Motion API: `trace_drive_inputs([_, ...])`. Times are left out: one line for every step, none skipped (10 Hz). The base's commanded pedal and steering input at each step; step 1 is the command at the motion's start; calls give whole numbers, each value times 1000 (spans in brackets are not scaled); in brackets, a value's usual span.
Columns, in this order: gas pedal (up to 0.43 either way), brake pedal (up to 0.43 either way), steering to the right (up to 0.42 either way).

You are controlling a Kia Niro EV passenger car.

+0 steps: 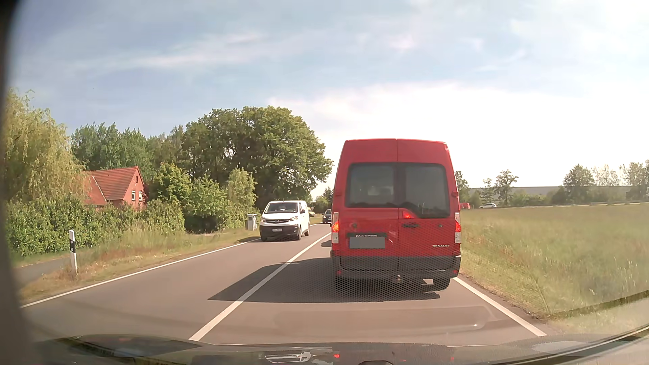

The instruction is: Follow the waypoints while adhering to traffic rules and regulations

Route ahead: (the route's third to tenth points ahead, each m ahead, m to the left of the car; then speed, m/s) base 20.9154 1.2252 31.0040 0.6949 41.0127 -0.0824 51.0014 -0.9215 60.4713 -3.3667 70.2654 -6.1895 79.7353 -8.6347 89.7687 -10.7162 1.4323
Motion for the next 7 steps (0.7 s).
trace_drive_inputs([0,146,5])
trace_drive_inputs([0,165,4])
trace_drive_inputs([0,189,4])
trace_drive_inputs([0,201,4])
trace_drive_inputs([0,207,4])
trace_drive_inputs([0,213,4])
trace_drive_inputs([0,220,4])
